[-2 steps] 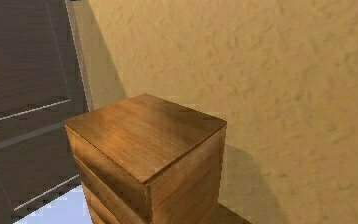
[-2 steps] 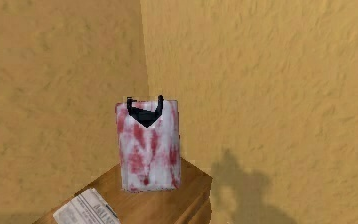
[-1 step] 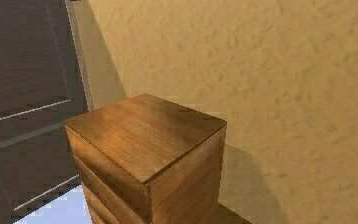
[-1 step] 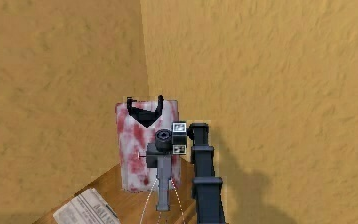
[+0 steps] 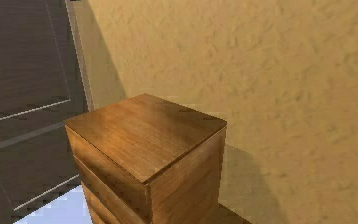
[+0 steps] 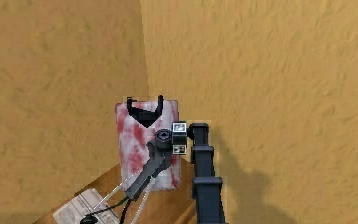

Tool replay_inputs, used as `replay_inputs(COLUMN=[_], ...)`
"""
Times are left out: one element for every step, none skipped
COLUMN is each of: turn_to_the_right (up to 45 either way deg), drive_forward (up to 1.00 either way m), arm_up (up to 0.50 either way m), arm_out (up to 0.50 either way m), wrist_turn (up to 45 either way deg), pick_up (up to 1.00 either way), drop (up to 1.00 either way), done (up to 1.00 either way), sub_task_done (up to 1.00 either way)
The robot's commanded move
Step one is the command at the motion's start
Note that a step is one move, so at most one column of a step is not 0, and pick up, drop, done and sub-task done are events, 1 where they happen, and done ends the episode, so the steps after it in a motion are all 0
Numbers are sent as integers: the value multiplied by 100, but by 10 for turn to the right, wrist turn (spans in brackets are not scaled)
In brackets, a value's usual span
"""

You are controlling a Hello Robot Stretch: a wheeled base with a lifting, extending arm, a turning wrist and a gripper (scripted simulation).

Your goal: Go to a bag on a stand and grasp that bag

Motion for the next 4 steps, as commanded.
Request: replay_inputs(turn_to_the_right=[0, 0, 0, 0], drive_forward=[0, 0, 0, 0], arm_up=[0, 0, 0, -30], arm_out=[0, 0, 0, 0], wrist_turn=[450, 450, 330, 0], pick_up=[0, 0, 0, 0], drop=[0, 0, 0, 0], done=[0, 0, 0, 0], sub_task_done=[0, 0, 0, 0])
